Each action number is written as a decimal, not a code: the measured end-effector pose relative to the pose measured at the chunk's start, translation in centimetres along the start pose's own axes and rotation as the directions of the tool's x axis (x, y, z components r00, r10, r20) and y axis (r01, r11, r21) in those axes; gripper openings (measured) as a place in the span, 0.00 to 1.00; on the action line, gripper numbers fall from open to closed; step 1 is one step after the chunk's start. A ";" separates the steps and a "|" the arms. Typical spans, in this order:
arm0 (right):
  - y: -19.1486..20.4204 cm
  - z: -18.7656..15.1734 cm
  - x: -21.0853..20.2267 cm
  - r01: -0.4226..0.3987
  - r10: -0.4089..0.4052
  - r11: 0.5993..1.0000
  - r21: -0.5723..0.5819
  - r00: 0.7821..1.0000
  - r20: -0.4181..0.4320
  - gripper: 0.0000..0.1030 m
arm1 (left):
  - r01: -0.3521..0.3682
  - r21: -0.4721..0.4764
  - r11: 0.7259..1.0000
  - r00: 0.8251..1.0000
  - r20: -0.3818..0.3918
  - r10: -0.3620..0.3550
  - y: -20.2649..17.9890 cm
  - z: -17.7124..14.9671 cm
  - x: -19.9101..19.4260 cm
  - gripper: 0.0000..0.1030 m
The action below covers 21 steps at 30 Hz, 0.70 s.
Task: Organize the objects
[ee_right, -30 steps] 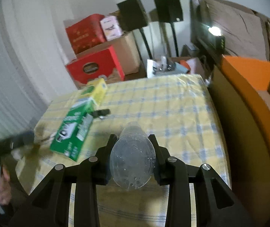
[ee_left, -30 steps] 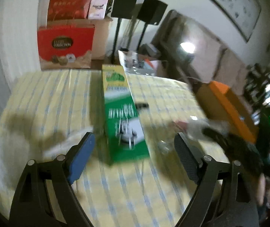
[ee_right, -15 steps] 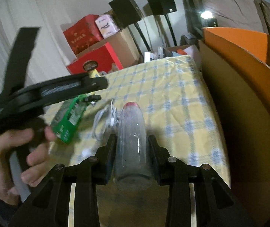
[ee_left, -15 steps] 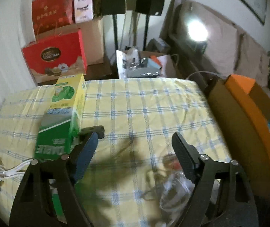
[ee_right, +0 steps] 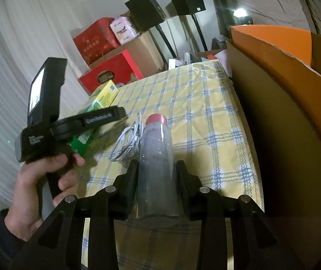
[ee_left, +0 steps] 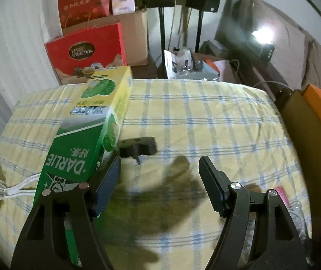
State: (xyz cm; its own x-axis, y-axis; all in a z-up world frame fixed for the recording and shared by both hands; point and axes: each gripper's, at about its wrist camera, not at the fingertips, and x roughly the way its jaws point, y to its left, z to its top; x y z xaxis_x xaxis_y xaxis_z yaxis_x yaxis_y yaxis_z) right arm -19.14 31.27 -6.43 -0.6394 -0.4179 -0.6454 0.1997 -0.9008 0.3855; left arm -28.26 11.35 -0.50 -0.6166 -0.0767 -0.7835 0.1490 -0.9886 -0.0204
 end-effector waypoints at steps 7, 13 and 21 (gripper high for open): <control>-0.1 -0.2 0.1 -0.003 0.003 1.000 0.007 1.000 0.000 0.34 | -0.058 0.060 0.997 0.998 -0.024 0.060 1.0 0.8 1.7 0.65; -0.3 -0.3 0.4 -0.002 0.002 1.000 0.015 1.000 -0.001 0.34 | -0.081 0.083 0.993 0.997 0.008 0.081 0.5 0.8 2.1 0.33; -0.6 -0.4 -0.4 -0.001 -0.001 0.999 0.033 0.999 0.049 0.32 | 0.011 0.120 0.993 0.994 0.111 -0.024 1.5 -1.7 -4.1 0.33</control>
State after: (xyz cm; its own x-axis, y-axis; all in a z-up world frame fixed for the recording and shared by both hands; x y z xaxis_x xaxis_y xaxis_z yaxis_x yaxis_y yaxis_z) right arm -18.71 31.91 -6.64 -0.6749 -0.4109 -0.6130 0.1755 -0.8962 0.4076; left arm -24.17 10.41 1.66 -0.7019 -0.0668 -0.7091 0.0485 -0.9978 0.0460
